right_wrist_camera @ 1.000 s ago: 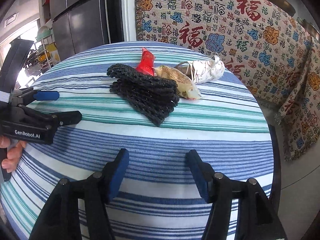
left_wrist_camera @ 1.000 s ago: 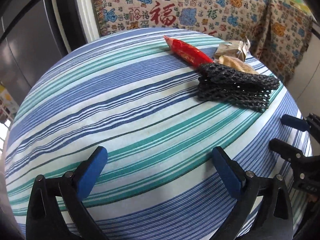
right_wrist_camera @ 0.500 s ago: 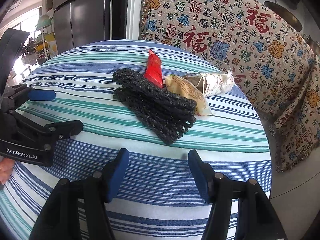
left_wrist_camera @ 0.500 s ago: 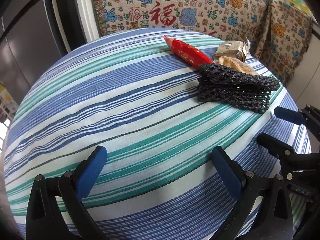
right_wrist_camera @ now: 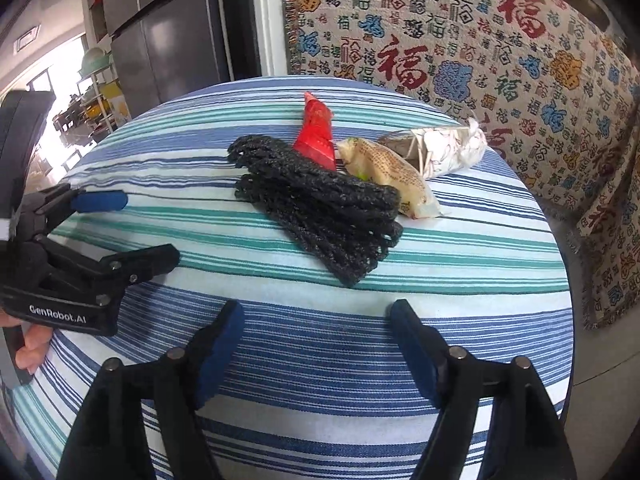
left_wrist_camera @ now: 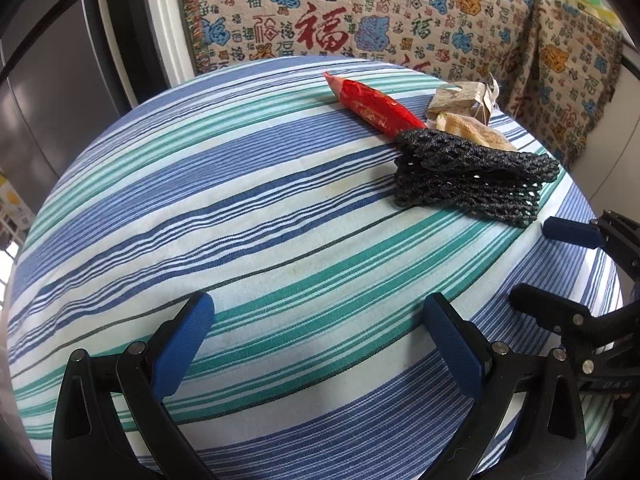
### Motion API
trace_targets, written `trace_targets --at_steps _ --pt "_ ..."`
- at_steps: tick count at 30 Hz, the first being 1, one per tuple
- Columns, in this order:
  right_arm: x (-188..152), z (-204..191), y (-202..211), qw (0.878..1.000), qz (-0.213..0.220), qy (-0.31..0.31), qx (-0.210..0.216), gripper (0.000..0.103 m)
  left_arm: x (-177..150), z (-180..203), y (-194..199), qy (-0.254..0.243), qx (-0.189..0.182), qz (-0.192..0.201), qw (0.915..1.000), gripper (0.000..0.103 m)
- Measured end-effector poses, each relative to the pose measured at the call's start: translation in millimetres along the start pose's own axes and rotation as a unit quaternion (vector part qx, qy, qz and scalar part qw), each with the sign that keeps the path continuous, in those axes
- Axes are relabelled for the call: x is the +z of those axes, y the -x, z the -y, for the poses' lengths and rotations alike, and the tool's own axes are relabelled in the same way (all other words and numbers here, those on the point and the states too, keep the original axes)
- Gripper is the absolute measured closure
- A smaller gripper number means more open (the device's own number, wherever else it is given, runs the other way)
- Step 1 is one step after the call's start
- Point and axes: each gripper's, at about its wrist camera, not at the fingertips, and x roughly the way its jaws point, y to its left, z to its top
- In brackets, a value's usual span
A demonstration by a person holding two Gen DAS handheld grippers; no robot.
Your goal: Collect trash
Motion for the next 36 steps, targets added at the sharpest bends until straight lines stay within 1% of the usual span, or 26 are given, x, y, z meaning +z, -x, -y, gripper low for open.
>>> trace_targets --at_steps 5,6,8,9,12,15,17,18,19,20,21,23,24,26,28,29,31,33,35,36 --pt "4 6 0 0.999 -0.012 0.029 0.020 0.024 3 -6 -2 0.001 0.000 0.000 1.0000 0.000" --pt "7 9 1 0.999 -0.009 0.037 0.017 0.024 3 -7 -2 0.002 0.000 0.000 1.0000 0.000" --pt "14 16 7 0.999 0.013 0.044 -0.002 0.024 4 -6 -3 0.002 0.000 0.000 1.0000 0.000" --pt "19 21 10 0.999 0.025 0.039 -0.004 0.024 4 -6 -2 0.002 0.000 0.000 1.0000 0.000" --pt "31 28 16 0.998 0.046 0.029 0.023 0.024 4 -7 -3 0.003 0.001 0.000 1.0000 0.000" --pt "39 21 15 0.996 0.074 0.039 0.027 0.024 4 -6 -3 0.005 0.003 0.000 1.0000 0.000" --pt "42 15 9 0.996 0.076 0.040 0.038 0.025 4 -6 -3 0.006 0.003 0.000 1.0000 0.000" --pt "43 11 5 0.996 0.068 0.045 0.043 0.036 4 -6 -3 0.007 0.003 0.000 1.0000 0.000" --pt "42 6 1 0.996 0.054 0.050 0.046 0.051 4 -6 -3 0.007 0.003 0.000 1.0000 0.000" --pt "42 3 -4 0.997 0.033 0.054 0.049 0.083 4 -6 -3 0.007 0.003 0.000 1.0000 0.000" --pt "41 1 -6 0.997 0.021 0.052 0.049 0.087 4 -6 -3 0.007 0.002 0.000 1.0000 0.000" --pt "34 2 -1 0.998 0.012 0.039 0.045 0.090 3 -8 -2 0.010 0.001 0.001 0.9999 0.000" --pt "30 3 1 0.999 0.000 0.027 0.047 0.090 3 -9 -2 0.016 0.002 0.002 0.9999 0.000" --pt "18 7 7 0.998 -0.017 -0.002 0.057 0.091 2 -14 3 0.038 -0.003 0.007 0.9993 0.001" --pt "2 8 12 0.997 -0.036 -0.020 0.070 0.091 7 -20 10 0.067 -0.026 0.008 0.9974 0.001" --pt "-4 6 17 0.997 -0.036 -0.019 0.073 0.091 13 -21 15 0.079 -0.038 0.014 0.9960 0.001" --pt "-14 1 27 0.995 -0.045 -0.015 0.084 0.091 30 -17 25 0.091 -0.057 0.025 0.9939 0.001" --pt "-23 -3 34 0.994 -0.048 -0.012 0.093 0.092 57 -7 25 0.089 -0.072 0.025 0.9931 0.001" --pt "-28 -7 38 0.995 -0.045 0.000 0.087 0.092 88 6 11 0.090 -0.077 0.012 0.9930 0.001" --pt "-30 -7 40 0.995 -0.044 0.001 0.087 0.092 101 11 0 0.094 -0.076 0.004 0.9927 0.003"
